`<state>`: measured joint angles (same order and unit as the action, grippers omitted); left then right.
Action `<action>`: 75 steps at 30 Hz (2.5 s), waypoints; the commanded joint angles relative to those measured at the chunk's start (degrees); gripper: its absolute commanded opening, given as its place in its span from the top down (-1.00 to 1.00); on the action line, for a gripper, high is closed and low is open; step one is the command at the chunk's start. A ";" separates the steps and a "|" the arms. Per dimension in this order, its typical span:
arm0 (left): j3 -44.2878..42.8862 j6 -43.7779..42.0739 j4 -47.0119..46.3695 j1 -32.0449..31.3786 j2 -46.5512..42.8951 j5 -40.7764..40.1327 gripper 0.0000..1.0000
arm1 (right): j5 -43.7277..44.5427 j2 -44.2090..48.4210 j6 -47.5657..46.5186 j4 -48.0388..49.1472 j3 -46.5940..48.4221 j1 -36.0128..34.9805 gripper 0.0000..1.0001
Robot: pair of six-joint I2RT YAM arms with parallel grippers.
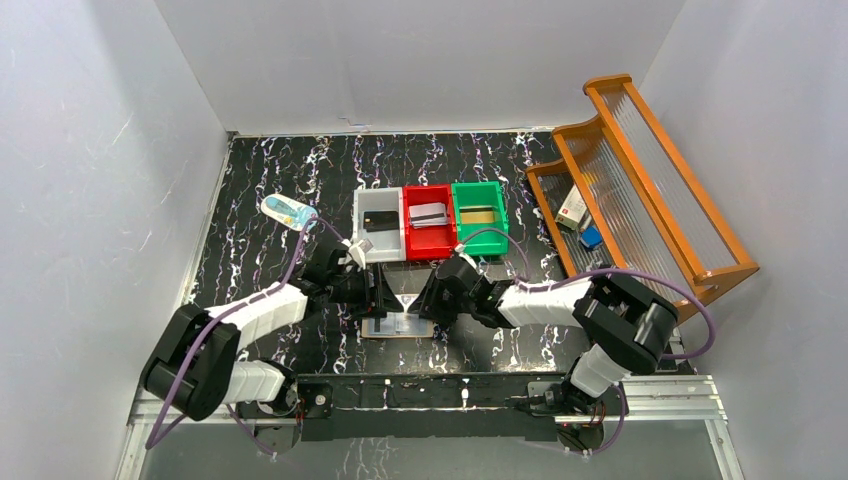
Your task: Take the credit cards out of the card holder
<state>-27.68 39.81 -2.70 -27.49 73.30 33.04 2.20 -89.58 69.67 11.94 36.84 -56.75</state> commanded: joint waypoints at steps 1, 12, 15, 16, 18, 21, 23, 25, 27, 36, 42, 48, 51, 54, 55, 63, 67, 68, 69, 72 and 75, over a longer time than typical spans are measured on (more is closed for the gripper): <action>0.24 -1.01 -2.34 0.24 1.08 1.36 -0.15 | 2.71 -0.24 1.11 -1.18 -3.43 -0.37 0.09; 2.07 -0.13 -7.75 0.24 7.57 4.11 0.13 | 1.00 -1.13 1.96 2.68 -5.17 -0.38 0.09; 3.51 0.89 -9.63 0.24 7.97 4.10 0.16 | 0.96 -1.11 2.15 2.91 -5.45 -0.33 0.09; 4.11 1.59 -10.90 0.24 8.18 4.43 0.17 | 0.97 -1.06 2.22 3.10 -5.58 -0.37 0.09; 5.15 3.11 -13.25 0.24 8.78 5.09 0.23 | 0.68 -1.12 2.33 3.47 -5.80 -0.37 0.10; 5.94 3.85 -14.69 0.24 9.01 5.44 0.33 | 0.60 -1.11 2.38 3.59 -5.89 -0.36 0.10; 6.01 3.93 -14.57 0.24 8.45 5.37 0.44 | 0.66 -0.98 2.53 3.57 -5.99 -0.36 0.10; 6.22 3.96 -14.76 0.28 7.75 5.14 0.51 | 0.73 -0.82 2.49 3.52 -6.09 -0.37 0.10; 6.37 4.00 -14.79 0.24 7.19 4.71 0.61 | 0.66 -0.86 2.49 3.61 -6.12 -0.33 0.10; 7.45 7.92 -21.70 0.33 7.65 9.68 0.93 | 1.19 0.17 2.75 3.76 -6.76 -0.34 0.09; 6.18 4.02 -15.41 0.33 6.93 8.11 1.00 | 1.19 0.04 2.82 3.80 -6.96 -0.37 0.09; 4.38 -0.79 -2.76 0.37 0.81 0.93 1.00 | 2.28 0.27 3.03 2.73 -7.00 -0.33 0.12; 4.07 -1.38 -0.34 0.33 -1.66 -1.77 1.00 | 2.39 0.73 2.83 2.62 -6.96 -0.33 0.13; 3.83 -1.36 -0.37 0.34 -2.42 -1.31 1.00 | 2.04 1.72 1.73 3.42 -6.53 -0.33 0.13; 3.67 -1.63 -0.31 0.33 -2.31 -1.11 1.00 | 1.83 2.26 0.38 3.35 -6.02 -0.33 0.12; 3.29 -1.80 -0.55 0.35 -1.29 -0.06 1.00 | -4.36 5.79 -7.99 3.55 2.02 -0.58 0.07; 3.12 -1.84 -0.64 0.33 -0.94 0.01 1.00 | -6.41 1.87 -6.72 6.89 3.05 -0.81 0.03; 3.08 -1.84 -0.71 0.30 -0.89 0.21 1.00 | -6.03 0.62 -6.02 6.24 3.40 -0.82 0.03; 3.07 -1.80 -0.77 0.32 -0.78 0.38 1.00 | -5.70 -0.51 -5.36 5.79 3.50 -0.84 0.03; 3.25 -1.76 -1.05 0.34 -0.97 0.77 0.99 | -4.37 -3.12 -3.94 4.10 3.36 -0.90 0.03; 3.71 -1.21 -2.10 0.33 -1.46 1.33 0.93 | -3.16 -4.13 -2.63 3.62 2.01 -0.85 0.04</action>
<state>-23.31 38.98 -5.13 -27.18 72.64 33.45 -2.70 -92.71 65.04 16.03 39.22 -57.45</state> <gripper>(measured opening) 0.021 0.482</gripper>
